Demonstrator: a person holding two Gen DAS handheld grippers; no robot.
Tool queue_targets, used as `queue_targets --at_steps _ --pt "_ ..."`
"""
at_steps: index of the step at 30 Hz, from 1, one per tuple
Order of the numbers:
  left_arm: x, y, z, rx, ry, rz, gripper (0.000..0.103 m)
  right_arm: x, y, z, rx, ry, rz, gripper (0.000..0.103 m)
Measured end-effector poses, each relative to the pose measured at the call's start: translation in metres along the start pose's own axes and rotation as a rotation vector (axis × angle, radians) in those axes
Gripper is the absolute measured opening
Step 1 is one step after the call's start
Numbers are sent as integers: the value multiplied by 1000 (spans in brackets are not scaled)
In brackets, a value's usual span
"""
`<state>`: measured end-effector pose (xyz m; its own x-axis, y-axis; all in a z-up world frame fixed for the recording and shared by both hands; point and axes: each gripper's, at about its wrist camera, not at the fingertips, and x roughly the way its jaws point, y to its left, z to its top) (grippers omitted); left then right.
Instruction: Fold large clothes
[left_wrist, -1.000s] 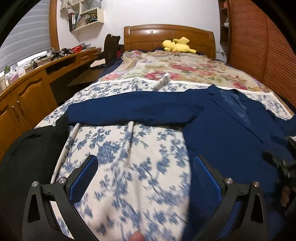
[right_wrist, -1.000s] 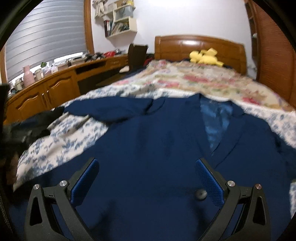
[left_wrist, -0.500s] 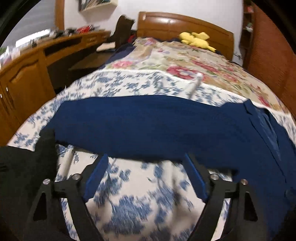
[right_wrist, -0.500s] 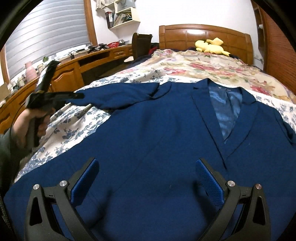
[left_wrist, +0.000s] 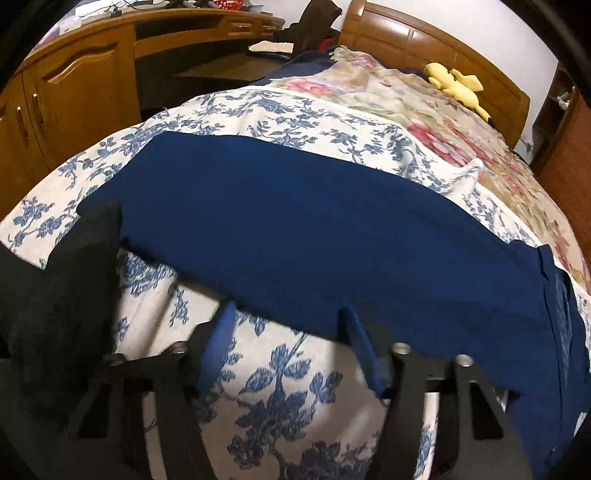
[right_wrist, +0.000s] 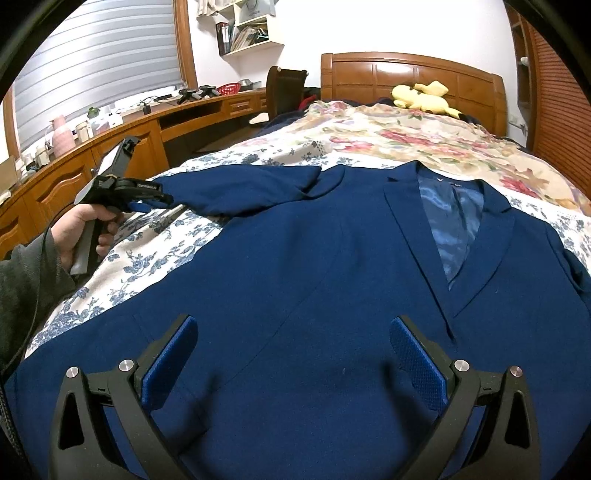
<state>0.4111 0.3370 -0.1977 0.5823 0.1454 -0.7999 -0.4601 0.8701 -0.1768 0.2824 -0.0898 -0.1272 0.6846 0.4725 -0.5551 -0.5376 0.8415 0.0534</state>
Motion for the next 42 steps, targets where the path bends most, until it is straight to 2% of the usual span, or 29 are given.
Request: queue_targets --at_steps 1,2,3,4,5,12,16,19,24,29,37,39,41,42 --pt "2 -1 2 -2 2 3 43 0 0 0 1 -2 0 103" --pt "4 -3 5 0 3 6 23 0 0 0 2 -4 0 103" --pt "5 -5 7 6 4 4 8 0 0 -1 3 -5 0 103" --pt "6 -10 9 19 12 13 1 0 0 -1 4 -7 0 103" --pt "4 -16 10 36 10 36 1 -1 -1 -1 6 -9 1 103" --pt "-49 -74 25 142 -89 31 1 -7 -4 -2 22 -28 6 103" --pt "-88 -123 29 238 -142 27 1 -23 -10 -5 18 -45 10 103" --pt "-116 -163 25 305 -171 -7 1 -38 -24 -9 25 -53 -9 103" --pt "-157 -233 5 415 -215 -62 1 -65 -56 -18 40 -67 -63 103" --pt "-185 -279 -28 490 -242 -136 1 -81 -77 -31 28 -79 -156 103" --pt "-185 -297 -91 591 -173 -133 2 -77 -86 -38 78 -60 -129 103" --pt "-185 -297 -102 598 -147 -152 15 -77 -88 -35 83 -54 -126 103" --pt "-187 -293 -112 594 -129 -188 43 -78 -91 -34 83 -50 -123 103" --pt "-189 -291 -116 589 -127 -201 47 -80 -95 -34 80 -51 -123 103"
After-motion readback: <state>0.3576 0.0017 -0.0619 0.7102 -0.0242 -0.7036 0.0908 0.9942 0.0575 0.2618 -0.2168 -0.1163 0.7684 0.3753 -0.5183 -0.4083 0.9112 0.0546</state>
